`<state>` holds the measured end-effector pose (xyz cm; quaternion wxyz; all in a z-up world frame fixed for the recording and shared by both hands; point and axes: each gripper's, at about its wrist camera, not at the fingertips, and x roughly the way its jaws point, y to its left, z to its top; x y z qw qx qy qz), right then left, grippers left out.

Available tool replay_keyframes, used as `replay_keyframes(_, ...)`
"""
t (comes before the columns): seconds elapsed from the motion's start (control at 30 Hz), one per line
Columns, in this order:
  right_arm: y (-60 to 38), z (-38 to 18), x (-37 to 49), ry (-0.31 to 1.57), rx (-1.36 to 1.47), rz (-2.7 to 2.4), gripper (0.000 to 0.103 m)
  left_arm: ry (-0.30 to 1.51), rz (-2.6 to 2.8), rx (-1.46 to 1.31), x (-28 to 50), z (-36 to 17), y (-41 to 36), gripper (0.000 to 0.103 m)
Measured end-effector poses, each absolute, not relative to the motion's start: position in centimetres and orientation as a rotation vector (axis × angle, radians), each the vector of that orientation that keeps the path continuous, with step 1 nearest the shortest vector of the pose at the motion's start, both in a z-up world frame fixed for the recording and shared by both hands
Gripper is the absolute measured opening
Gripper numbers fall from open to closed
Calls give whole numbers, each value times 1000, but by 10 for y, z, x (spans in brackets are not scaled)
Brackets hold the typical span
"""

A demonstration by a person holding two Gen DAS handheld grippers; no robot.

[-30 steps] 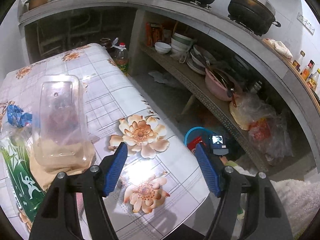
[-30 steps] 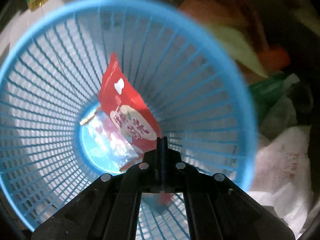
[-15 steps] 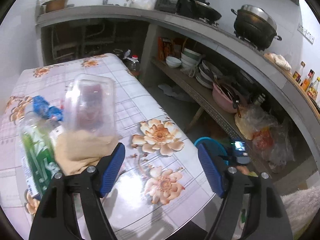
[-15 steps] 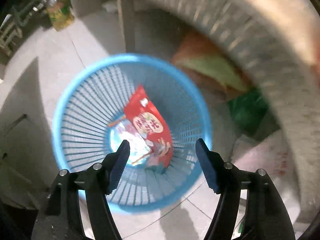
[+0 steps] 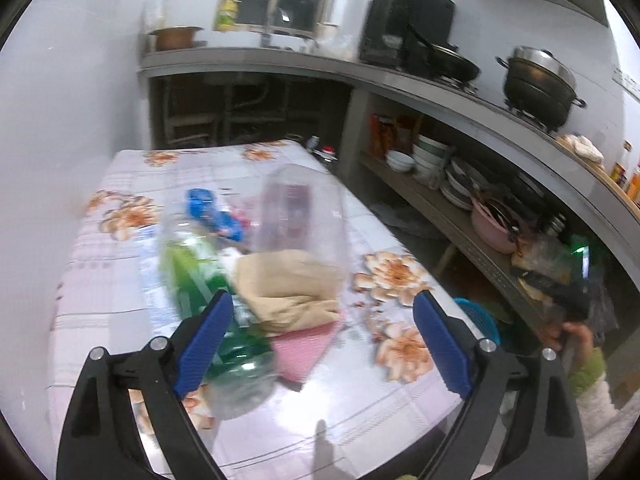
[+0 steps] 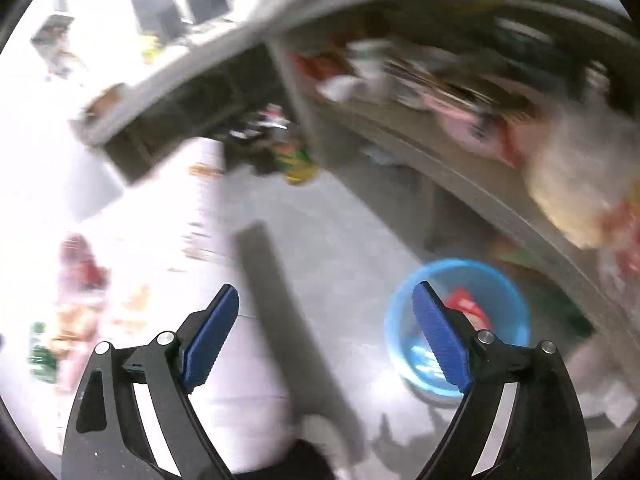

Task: Collect trash
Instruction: 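Grasp the clear plastic food box with the right gripper and lift it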

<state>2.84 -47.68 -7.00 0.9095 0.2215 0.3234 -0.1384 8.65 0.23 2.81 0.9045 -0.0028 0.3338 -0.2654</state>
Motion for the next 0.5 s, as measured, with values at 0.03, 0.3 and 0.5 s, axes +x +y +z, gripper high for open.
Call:
replay_keyframes(0.03,-464,-61,37,649,453,-241,89,687,-533,-19,88,27,8,90)
replay_keyframes(0.3,-352,-42,111,627,425,-6,95,704,-375,-98,113,7,43,90)
replay_keyframes(0.5,-272,-34,173,667,372,125,95,702,-321,-119,129,-8,57,90)
